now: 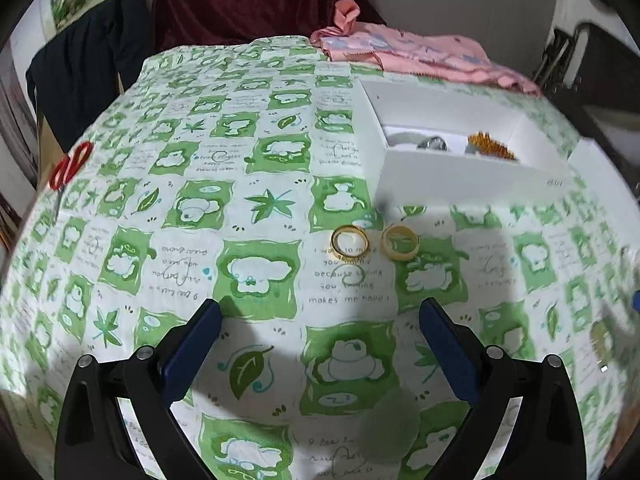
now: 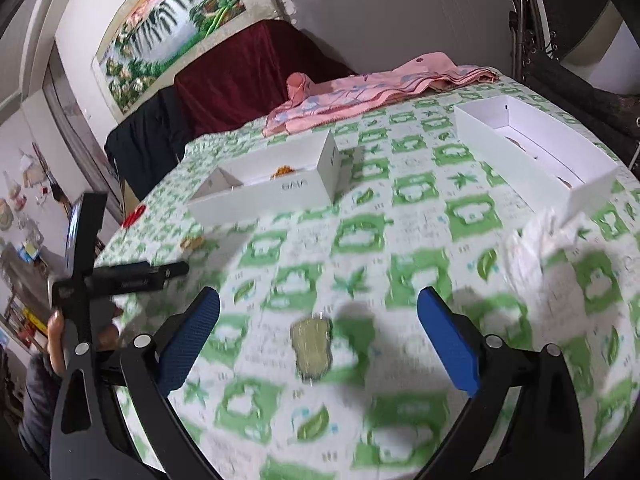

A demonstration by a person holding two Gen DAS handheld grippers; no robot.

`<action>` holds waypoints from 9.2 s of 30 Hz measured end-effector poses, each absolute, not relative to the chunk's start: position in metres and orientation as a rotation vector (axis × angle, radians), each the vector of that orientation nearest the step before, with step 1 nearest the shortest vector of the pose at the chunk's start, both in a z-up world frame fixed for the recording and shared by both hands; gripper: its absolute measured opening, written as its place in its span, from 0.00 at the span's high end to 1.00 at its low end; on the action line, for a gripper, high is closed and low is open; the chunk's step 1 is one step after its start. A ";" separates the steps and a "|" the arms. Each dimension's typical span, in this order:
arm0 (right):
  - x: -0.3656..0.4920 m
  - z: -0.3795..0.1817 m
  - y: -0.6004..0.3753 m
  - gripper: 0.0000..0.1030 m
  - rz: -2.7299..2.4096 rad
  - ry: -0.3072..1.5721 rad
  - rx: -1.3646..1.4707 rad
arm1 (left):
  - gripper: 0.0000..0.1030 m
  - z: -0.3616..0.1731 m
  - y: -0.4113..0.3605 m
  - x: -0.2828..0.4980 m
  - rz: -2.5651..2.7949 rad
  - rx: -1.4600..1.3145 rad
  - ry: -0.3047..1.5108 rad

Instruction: Organize jewelry

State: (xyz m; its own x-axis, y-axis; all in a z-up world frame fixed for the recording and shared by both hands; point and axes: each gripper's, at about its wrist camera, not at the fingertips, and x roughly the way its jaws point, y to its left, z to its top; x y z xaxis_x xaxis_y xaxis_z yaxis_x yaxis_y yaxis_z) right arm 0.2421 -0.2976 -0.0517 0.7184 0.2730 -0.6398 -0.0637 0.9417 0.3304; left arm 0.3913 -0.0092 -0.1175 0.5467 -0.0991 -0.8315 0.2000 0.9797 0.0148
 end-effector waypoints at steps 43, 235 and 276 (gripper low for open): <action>0.306 -0.074 -0.276 0.79 0.245 0.914 0.278 | 0.25 -0.098 0.025 0.416 -0.257 -0.082 0.925; 0.330 -0.071 -0.284 0.52 0.263 0.882 0.491 | 0.06 -0.097 0.039 0.418 -0.187 0.021 0.876; 0.343 -0.067 -0.246 0.52 0.226 0.905 0.156 | 0.58 -0.112 -0.022 0.385 -0.363 0.190 0.890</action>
